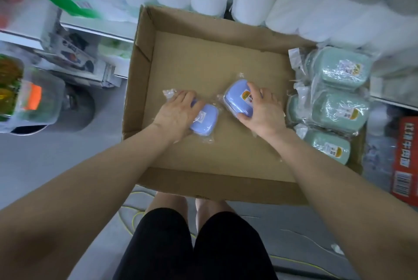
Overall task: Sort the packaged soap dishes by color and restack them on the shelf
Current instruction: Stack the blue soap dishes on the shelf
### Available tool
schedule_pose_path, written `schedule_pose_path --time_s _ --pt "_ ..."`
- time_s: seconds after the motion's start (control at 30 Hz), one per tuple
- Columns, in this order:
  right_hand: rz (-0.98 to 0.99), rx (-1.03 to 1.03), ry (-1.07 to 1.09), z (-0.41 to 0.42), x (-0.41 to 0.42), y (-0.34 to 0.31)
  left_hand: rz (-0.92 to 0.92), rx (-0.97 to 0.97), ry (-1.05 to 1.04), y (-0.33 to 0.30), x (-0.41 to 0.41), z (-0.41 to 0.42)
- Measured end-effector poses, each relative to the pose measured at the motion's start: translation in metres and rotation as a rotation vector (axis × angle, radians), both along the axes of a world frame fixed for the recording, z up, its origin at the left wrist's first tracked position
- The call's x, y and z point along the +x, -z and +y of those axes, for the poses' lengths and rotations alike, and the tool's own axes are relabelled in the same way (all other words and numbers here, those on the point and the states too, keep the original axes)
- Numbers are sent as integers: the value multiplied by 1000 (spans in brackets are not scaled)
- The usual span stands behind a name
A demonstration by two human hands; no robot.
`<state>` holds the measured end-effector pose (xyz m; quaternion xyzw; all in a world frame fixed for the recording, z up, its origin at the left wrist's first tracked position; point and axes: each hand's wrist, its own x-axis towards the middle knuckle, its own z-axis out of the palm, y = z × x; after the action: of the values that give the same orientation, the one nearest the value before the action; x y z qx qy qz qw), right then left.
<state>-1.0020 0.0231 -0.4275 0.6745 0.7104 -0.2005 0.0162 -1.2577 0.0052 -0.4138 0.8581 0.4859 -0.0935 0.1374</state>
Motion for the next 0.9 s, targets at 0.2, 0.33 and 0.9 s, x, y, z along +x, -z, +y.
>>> schedule_pose_path --time_s 0.2,0.33,0.9 --pt "130 97 21 3 -3 -61 -119 29 -247 -65 -25 -7" --pt "184 225 -71 7 -8 -113 -177 192 -294 -113 -44 -6" --pt "49 815 -541 103 -160 -396 -364 843 -414 -354 -215 90"
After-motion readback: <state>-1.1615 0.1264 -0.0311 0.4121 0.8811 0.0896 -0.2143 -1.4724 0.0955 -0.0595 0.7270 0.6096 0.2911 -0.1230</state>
